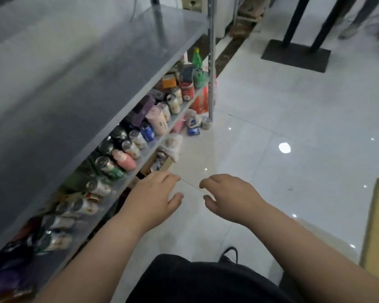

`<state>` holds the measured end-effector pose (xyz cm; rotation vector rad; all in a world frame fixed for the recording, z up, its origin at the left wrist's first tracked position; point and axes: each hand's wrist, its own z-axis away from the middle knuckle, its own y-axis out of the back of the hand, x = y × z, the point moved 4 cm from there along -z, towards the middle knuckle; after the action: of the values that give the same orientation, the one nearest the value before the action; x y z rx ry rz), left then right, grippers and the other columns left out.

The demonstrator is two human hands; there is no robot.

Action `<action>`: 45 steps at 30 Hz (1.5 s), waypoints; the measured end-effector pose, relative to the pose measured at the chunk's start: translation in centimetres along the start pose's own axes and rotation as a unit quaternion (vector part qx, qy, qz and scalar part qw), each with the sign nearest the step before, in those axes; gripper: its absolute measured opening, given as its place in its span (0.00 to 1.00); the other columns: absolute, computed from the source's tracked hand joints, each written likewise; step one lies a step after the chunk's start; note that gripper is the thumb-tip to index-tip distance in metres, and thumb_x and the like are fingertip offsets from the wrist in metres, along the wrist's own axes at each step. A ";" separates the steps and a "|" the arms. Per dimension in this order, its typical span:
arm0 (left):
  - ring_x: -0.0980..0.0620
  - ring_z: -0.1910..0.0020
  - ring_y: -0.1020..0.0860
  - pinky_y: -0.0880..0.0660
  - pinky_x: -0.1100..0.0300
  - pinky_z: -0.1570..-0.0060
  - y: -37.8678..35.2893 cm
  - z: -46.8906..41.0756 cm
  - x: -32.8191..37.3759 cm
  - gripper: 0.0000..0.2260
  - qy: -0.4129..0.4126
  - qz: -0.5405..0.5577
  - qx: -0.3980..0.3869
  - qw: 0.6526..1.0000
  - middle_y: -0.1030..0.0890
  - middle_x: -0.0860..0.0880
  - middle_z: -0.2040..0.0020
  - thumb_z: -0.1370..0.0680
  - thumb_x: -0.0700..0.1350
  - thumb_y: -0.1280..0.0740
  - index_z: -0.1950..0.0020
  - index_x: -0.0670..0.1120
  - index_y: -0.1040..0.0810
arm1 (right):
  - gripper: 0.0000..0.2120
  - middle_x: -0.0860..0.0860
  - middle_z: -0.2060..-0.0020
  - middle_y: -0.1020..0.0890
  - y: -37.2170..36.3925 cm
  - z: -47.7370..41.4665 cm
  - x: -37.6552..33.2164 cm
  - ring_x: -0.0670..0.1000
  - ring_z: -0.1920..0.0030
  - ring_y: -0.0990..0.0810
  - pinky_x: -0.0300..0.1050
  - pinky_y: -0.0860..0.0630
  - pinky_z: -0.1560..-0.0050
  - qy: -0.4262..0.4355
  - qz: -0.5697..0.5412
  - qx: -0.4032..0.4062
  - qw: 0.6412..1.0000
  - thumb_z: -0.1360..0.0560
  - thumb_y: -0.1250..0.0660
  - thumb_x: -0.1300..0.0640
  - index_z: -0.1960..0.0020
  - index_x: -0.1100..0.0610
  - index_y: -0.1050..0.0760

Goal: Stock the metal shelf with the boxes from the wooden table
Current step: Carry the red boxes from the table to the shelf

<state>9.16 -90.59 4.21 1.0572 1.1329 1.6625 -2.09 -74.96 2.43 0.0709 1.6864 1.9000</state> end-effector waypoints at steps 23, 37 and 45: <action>0.48 0.40 0.23 0.25 0.52 0.43 -9.4 -1.2 22.1 0.26 -0.597 -0.137 -0.196 0.765 0.21 0.51 0.37 0.22 0.60 0.48 0.30 0.49 0.26 | 0.19 0.47 0.38 0.22 -10.7 26.4 -4.4 0.51 0.39 0.24 0.48 0.24 0.50 -0.652 -0.179 0.134 0.725 0.18 0.43 0.48 0.29 0.48 0.31; 0.55 0.29 0.32 0.33 0.59 0.33 -14.8 20.4 33.9 0.24 -0.765 -0.161 -0.199 0.591 0.30 0.56 0.27 0.18 0.59 0.42 0.23 0.53 0.34 | 0.17 0.49 0.42 0.21 -20.4 45.2 -19.0 0.54 0.42 0.22 0.54 0.21 0.49 -0.783 -0.232 0.235 0.527 0.21 0.42 0.50 0.34 0.49 0.26; 0.50 0.32 0.29 0.31 0.56 0.35 -19.5 31.2 41.0 0.22 -0.777 -0.158 -0.196 0.577 0.25 0.52 0.31 0.19 0.56 0.38 0.26 0.50 0.29 | 0.19 0.50 0.37 0.22 -23.9 57.6 -22.3 0.53 0.38 0.24 0.50 0.22 0.48 -0.796 -0.215 0.240 0.512 0.19 0.42 0.50 0.30 0.50 0.29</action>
<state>30.10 -39.82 0.26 1.3063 -0.2806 0.1659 49.37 -33.38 -0.89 1.1079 0.5709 0.2757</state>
